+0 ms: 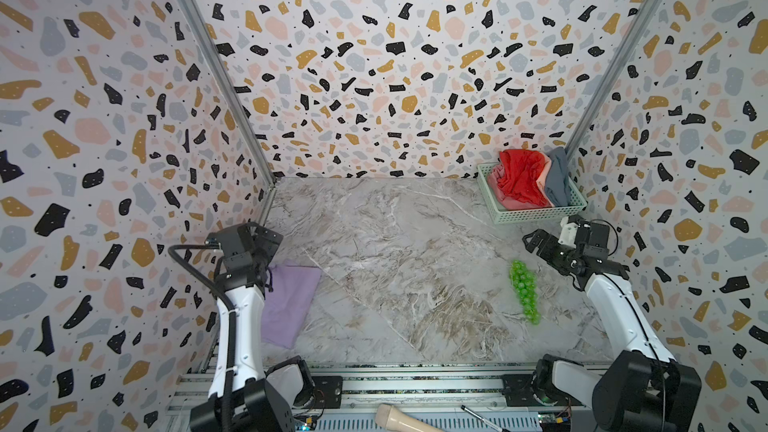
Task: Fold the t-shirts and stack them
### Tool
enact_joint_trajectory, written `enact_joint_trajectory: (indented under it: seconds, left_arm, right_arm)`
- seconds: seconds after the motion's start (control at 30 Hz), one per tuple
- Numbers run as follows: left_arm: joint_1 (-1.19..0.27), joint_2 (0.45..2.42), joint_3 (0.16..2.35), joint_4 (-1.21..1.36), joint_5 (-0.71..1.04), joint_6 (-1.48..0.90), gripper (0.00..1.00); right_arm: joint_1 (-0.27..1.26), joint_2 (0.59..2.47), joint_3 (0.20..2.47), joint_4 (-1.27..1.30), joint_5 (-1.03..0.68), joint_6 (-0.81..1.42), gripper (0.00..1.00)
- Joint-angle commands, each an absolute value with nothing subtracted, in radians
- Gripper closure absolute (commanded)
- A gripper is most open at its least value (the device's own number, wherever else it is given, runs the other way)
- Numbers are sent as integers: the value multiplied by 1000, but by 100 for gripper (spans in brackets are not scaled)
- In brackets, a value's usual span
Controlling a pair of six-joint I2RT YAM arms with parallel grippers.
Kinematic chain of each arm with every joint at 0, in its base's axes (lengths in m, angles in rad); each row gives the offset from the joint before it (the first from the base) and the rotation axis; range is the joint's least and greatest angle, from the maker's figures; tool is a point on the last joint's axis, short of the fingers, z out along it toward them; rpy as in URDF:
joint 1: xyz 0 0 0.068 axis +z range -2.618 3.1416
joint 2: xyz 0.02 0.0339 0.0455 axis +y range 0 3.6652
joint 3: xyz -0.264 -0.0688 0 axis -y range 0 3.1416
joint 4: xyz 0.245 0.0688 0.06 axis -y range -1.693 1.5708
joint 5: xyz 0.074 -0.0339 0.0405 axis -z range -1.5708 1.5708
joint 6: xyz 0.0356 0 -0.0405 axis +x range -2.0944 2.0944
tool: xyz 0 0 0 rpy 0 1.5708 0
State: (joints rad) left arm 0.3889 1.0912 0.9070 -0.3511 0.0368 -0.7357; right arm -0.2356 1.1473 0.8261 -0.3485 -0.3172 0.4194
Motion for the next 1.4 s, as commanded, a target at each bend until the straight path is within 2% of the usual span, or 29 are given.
enact_joint_trajectory:
  seconds: [0.0, 0.2, 0.4, 0.47, 0.57, 0.73, 0.83, 0.9, 1.0, 1.1, 1.23, 1.3, 1.37]
  left_arm:
    - [380, 1142, 934, -223, -30, -493, 0]
    - [328, 1165, 760, 119, -112, -265, 0]
    - [203, 1107, 419, 676, -201, -188, 0]
    - [182, 1087, 320, 792, -217, -169, 0]
    - [174, 1095, 243, 888, -195, -178, 0]
    - [144, 1214, 211, 1004, -194, -163, 0]
    - [100, 1254, 134, 1159, -326, -165, 0]
    - [91, 1285, 125, 1198, -351, -157, 0]
    - [70, 1360, 150, 1232, -317, -116, 0]
    - [-14, 1470, 192, 1265, -335, -18, 0]
    - [-40, 1454, 199, 1227, -373, -6, 0]
    - [-40, 1464, 201, 1234, -378, -7, 0]
    - [-40, 1460, 205, 1218, -378, -7, 0]
  right_arm:
    - [-238, 1155, 885, -368, -200, 381, 1]
    - [-226, 1109, 868, -313, -32, 389, 1]
    - [-177, 1063, 778, -144, 82, 353, 1]
    - [-135, 1056, 729, -64, 133, 310, 1]
    - [-74, 1043, 618, 112, 182, 231, 1]
    - [4, 1001, 329, 588, 202, 120, 1]
    - [5, 1052, 224, 791, 187, 145, 1]
    - [8, 1105, 177, 919, 166, 148, 1]
    - [13, 1203, 149, 1073, 151, 130, 1]
    - [27, 1318, 140, 1202, 165, 100, 1]
    - [79, 1411, 147, 1271, 173, 45, 0]
    - [100, 1499, 135, 1411, 183, 13, 0]
    - [106, 1500, 176, 1346, 170, 0, 0]
